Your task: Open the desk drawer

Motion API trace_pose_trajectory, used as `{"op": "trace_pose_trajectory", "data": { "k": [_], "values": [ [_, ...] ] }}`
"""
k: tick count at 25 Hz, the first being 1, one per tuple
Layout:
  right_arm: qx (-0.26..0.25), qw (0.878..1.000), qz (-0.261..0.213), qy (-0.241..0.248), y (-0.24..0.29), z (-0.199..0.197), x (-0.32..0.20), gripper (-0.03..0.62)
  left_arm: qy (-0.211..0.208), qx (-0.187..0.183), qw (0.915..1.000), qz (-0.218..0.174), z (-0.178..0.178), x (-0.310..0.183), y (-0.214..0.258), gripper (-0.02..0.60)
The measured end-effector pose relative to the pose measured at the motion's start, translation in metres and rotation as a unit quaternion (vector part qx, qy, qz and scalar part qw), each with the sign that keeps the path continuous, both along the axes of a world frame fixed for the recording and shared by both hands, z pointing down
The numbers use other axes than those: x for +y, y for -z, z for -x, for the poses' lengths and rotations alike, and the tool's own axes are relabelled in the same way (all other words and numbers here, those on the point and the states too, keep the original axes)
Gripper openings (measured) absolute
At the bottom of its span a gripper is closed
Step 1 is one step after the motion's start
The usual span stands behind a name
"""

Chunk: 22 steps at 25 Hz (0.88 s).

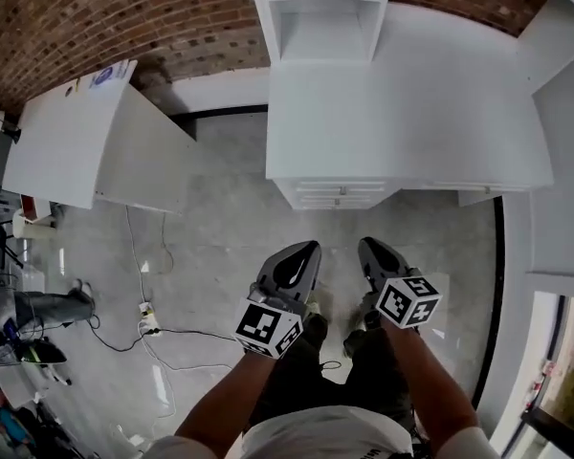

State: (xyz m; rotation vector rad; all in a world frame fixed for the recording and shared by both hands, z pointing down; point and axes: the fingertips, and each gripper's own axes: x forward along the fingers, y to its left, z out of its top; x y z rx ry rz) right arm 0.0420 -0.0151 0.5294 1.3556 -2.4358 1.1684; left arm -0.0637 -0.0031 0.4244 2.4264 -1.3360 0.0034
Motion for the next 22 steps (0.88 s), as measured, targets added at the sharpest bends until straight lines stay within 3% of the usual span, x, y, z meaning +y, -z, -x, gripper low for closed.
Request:
{"op": "trace_pose_trajectory", "data": {
  "k": [11, 12, 22],
  "values": [
    [0.098, 0.995, 0.031, 0.001, -0.192, 0.004, -0.064, 0.044, 0.021, -0.01, 0.9985, 0.049, 0.016, -0.046, -0.144, 0.012],
    [0.104, 0.994, 0.036, 0.001, -0.211, 0.004, -0.069, 0.07, 0.022, -0.011, 0.9983, 0.052, 0.016, -0.05, -0.157, 0.012],
    [0.146, 0.987, 0.071, -0.002, -0.357, 0.005, -0.098, 0.093, 0.022, -0.015, 0.9964, 0.081, 0.019, -0.071, -0.272, 0.012]
  ]
}}
